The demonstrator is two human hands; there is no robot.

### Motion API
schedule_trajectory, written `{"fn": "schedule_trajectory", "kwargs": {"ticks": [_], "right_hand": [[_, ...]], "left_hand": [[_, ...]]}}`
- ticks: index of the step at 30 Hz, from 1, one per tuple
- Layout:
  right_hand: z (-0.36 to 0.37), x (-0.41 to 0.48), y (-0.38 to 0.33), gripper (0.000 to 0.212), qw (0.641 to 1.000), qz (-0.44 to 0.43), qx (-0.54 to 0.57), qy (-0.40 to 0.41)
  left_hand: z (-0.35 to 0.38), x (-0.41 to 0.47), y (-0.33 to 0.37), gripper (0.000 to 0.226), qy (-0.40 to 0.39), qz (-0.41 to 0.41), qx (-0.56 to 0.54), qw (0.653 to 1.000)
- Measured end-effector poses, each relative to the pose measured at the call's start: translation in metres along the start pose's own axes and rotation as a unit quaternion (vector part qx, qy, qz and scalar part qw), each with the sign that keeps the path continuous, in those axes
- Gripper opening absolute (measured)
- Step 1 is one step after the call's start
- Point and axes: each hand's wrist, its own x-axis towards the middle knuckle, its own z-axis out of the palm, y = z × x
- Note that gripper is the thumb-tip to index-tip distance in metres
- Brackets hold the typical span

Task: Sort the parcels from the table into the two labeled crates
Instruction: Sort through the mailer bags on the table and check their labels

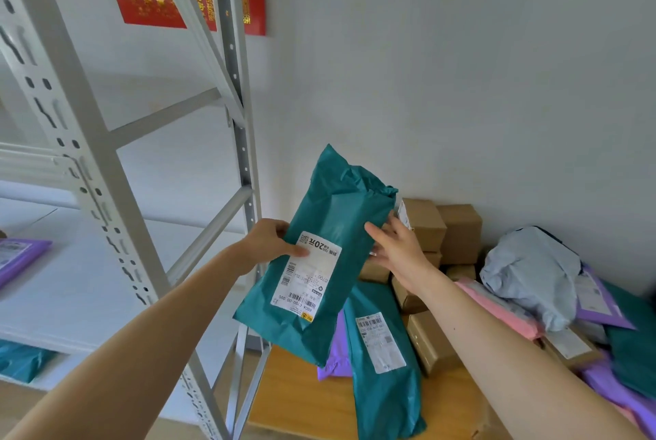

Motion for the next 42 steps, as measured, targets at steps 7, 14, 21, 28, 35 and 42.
{"fn": "schedule_trajectory", "kwargs": {"ticks": [7, 14, 21, 28, 35, 42], "right_hand": [[-0.002, -0.021, 0.004, 0.091, 0.908, -0.158, -0.368, 0.126], [0.021, -0.038, 0.008, 0.058, 0.748, -0.254, -0.609, -0.065], [0.024, -0.05, 0.012, 0.033, 0.82, -0.203, -0.535, -0.03], [0.006, -0.045, 0.019, 0.025, 0.901, -0.125, -0.412, 0.061], [-0.004, -0.052, 0.019, 0.02, 0.986, -0.051, -0.091, 0.13], [-0.01, -0.058, 0.013, 0.042, 0.995, -0.03, 0.008, 0.094]], "left_hand": [[0.013, -0.003, 0.006, 0.022, 0.039, 0.055, 0.249, 0.966], [0.053, -0.014, 0.025, 0.017, 0.054, 0.186, 0.54, 0.819], [0.071, -0.022, 0.039, 0.02, 0.109, 0.264, 0.607, 0.742], [0.063, -0.035, 0.033, 0.078, 0.277, 0.308, 0.387, 0.824], [0.053, -0.035, 0.012, 0.093, 0.219, 0.045, 0.008, 0.975], [0.062, -0.034, 0.001, 0.082, 0.013, -0.013, -0.211, 0.977]]}}
